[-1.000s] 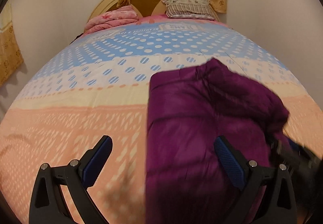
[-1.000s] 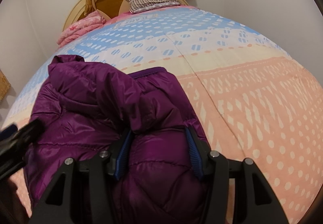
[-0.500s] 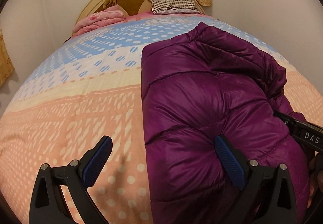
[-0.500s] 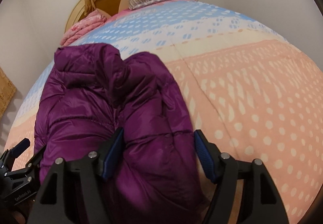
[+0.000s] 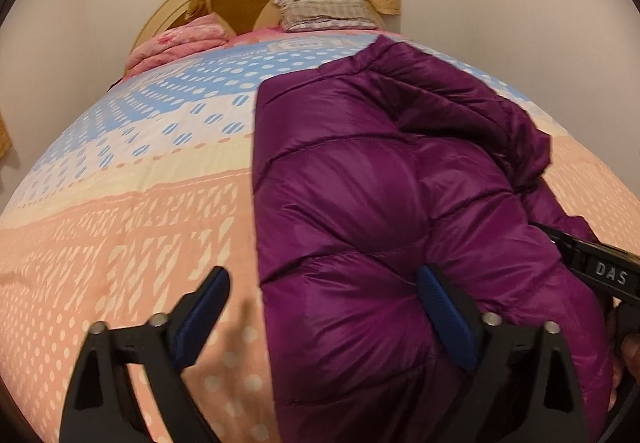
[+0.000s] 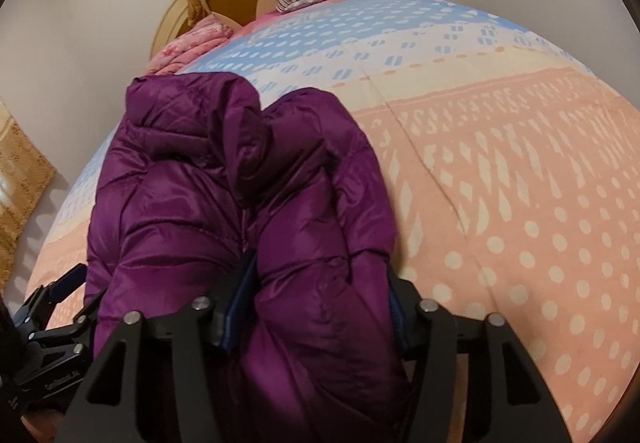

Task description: Fold large clothes

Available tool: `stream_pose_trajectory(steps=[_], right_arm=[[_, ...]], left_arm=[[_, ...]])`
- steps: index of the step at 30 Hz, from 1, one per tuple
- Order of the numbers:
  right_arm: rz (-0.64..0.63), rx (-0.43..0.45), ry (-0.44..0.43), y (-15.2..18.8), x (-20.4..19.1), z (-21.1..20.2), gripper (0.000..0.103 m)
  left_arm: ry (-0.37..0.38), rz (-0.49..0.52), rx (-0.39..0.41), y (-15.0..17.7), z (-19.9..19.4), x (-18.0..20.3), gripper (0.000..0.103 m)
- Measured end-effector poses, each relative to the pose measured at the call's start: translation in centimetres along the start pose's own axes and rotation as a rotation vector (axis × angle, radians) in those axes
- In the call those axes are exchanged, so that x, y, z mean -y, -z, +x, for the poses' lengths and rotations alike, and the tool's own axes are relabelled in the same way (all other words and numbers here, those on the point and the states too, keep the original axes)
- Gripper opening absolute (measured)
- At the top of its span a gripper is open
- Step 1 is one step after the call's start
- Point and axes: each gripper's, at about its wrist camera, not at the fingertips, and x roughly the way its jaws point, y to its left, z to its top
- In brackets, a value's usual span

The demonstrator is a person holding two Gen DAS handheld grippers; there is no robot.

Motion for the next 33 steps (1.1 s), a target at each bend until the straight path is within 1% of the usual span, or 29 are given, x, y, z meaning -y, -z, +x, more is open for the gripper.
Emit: stream_pose_trajectory(steps=[1,2,4,6,7,10,11,12,15,21,25,33], right_arm=[[-0.002,0.002,-0.008,0.1,0.0,0.0,0.051],[-0.005,0.005,-0.014,0.1,-0.1,-0.1,0.05],[-0.012,0.011,-0.026,0.3,-0.2,-0.2,0.044],[-0.018,0.016,-0.034,0.5,-0.3,-0.3,0.04],[-0.021,0.018,-0.038,0.5,-0.4,-0.4,0.039],[-0.032,0.033,-0.047,0.6,-0.7,-0.6,0.034],[-0.038,0.042,-0.05,0.6,-0.8,-0.8,0.031],[-0.045,0.054,-0.053,0.8,-0.9,-1.2,0.028],[-0.058,0.096,-0.068,1.3,-1.2,-2.4,0.025],[-0.061,0.131,-0.12,1.4,-2.5,-4.0,0.023],[-0.08,0.141,-0.153,1.6,-4.2,-4.6,0.023],[-0.122,0.136,-0.217,1.7,-7.2,-4.7,0.022]], left_arm=[[0.005,0.018,0.008,0.0,-0.2,0.4,0.081],[0.008,0.04,0.017,0.0,-0.4,0.9,0.074],[-0.01,0.071,0.027,0.1,-0.6,1.7,0.07],[-0.013,0.083,0.03,0.0,-0.7,2.1,0.063],[-0.016,0.095,0.034,0.1,-0.8,2.4,0.061],[-0.049,0.137,0.056,0.3,-1.5,3.3,0.049],[-0.061,0.148,0.063,0.3,-1.8,3.4,0.042],[-0.068,0.148,0.07,0.1,-2.3,3.5,0.036],[-0.061,0.121,0.082,-0.3,-3.4,2.8,0.028],[-0.09,0.127,0.138,-0.7,-6.6,2.2,0.022],[-0.11,0.116,0.166,-0.6,-8.8,1.2,0.02],[-0.149,0.078,0.189,0.2,-11.9,-2.1,0.019]])
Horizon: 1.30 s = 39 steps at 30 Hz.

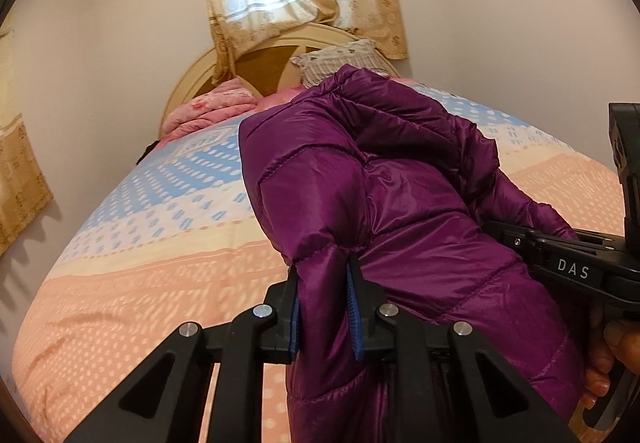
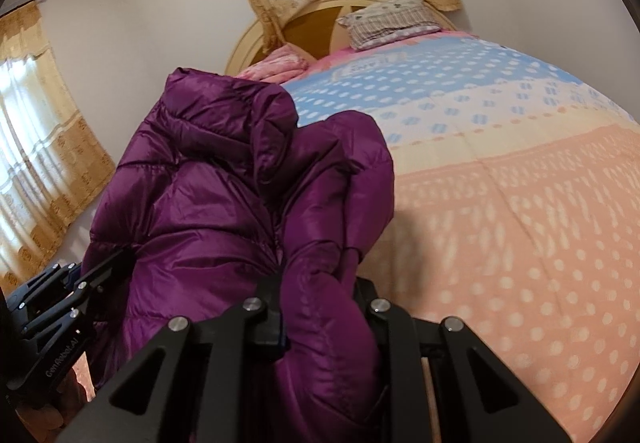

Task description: Fold large clothes

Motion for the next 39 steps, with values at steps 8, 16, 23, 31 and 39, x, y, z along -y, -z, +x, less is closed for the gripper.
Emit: stream_pose_trajectory(steps=[8,16,23,31,39], right_arm=[[-0.056,-0.02,-0.05,-0.8,-2.7,1.5,0.022],[-0.101,-0.048,-0.087,-0.6,-5.4,3.1,0.022],[-0.144,-0.075,-0.116,-0.3,-7.8,4.7,0.022],[-0.184,-0.107,-0.146,-0.1,-10.2,6.2,0.022],[-0.217,-0.136,-0.157,0.2,-11.6,7.3,0.022]], left_arm=[[-0.055,-0.055,0.006,0.9,-1.0,-4.2,0.019],[-0.104,-0.118,-0.003,2.0,-1.4,-7.7,0.019],[-0.145,-0.166,-0.016,3.0,-1.7,-10.4,0.019],[-0.183,-0.203,-0.027,3.9,-1.8,-12.7,0.019],[-0.196,-0.234,-0.048,5.4,-1.6,-14.2,0.019]])
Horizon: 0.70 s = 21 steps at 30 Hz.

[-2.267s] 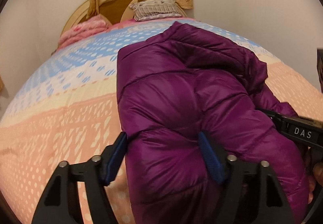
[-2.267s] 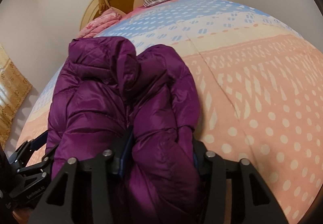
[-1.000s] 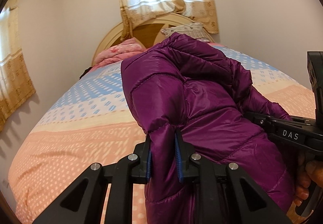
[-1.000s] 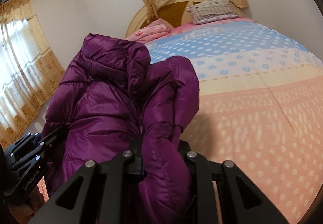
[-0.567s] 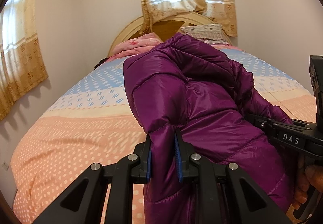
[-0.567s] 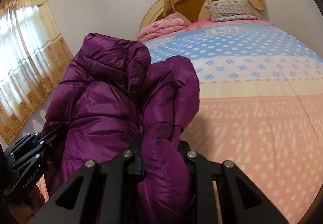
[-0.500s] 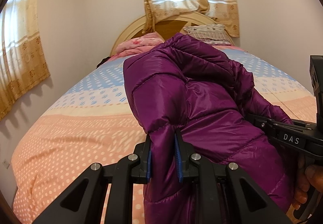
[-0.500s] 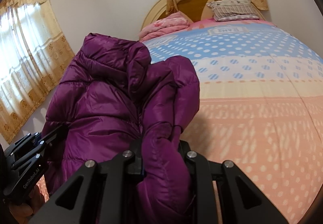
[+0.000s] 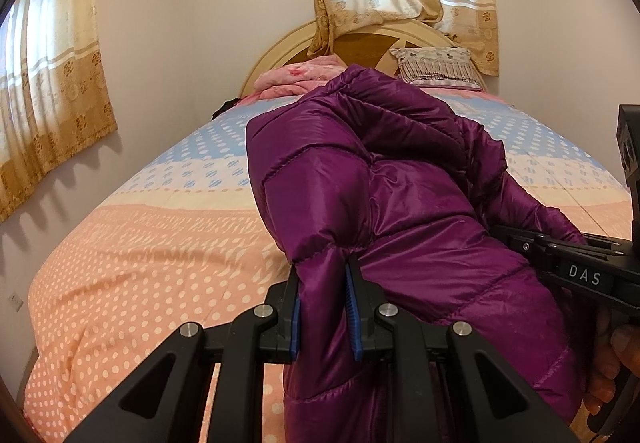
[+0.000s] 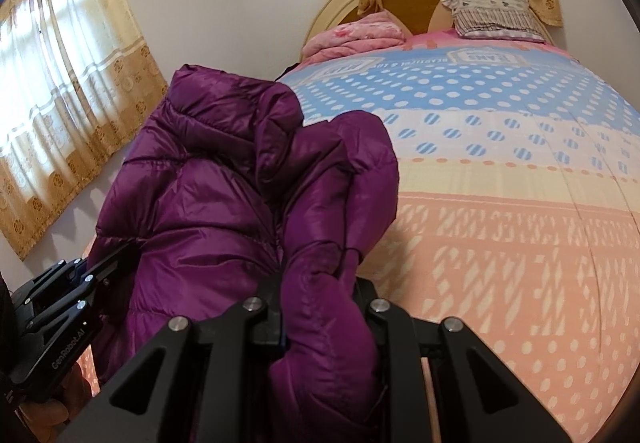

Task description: Fold large clothes

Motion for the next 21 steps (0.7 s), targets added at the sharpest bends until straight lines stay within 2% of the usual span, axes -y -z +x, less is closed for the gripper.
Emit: stream_pose_trajectory(steps=[21], right_arm=[[-0.017,-0.059,0.001,-0.1,-0.6,2.7,0.022]], left_arm=[[-0.009,-0.028,-0.058,1.3,2.9,-1.9,0.019]])
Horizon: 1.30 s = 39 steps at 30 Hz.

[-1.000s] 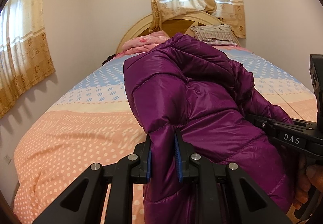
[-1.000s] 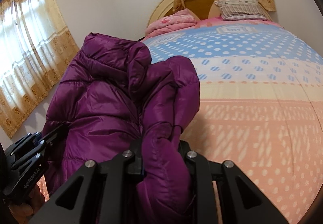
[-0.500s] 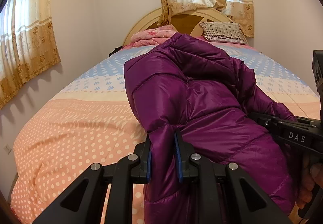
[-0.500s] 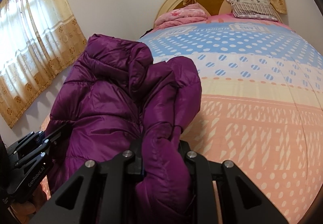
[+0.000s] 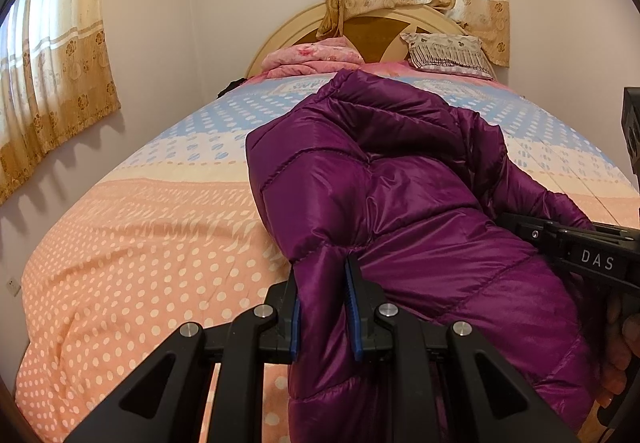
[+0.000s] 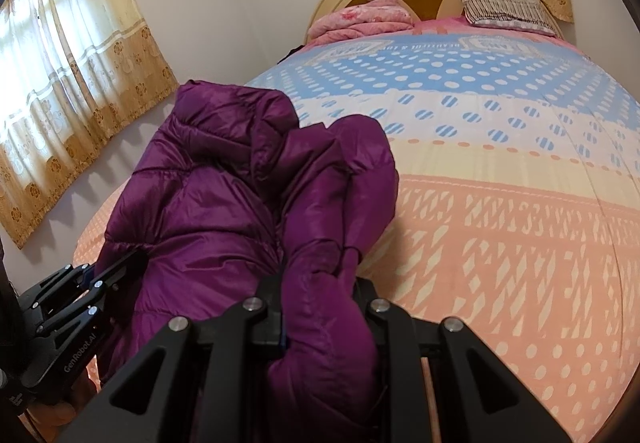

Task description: Fold large clothes

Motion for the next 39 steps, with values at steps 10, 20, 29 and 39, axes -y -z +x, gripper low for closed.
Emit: stream_pose_trajectory(steps=[10,20,29,39], right_arm=[[0.013,-0.022,0.014,0.2,0.2,0.9,0.022],[0.012,-0.035,0.043,0.6,0.0,1.6,0.023],[0.02,-0.041,0.055,1.0,0.2,2.0,0.026],[0.01,-0.046,0.083,1.3,-0.2,2.3,0.03]], left_arm=[[-0.016,0.003,-0.015,0.5,1.0,-0.1,0.028],[-0.085,0.018,-0.016,1.3,2.3,-0.1,0.06],[-0.097,-0.021,-0.016,1.7,3.0,-0.7,0.073],[-0.099,-0.035,-0.013,1.9,3.5,-0.9,0.077]])
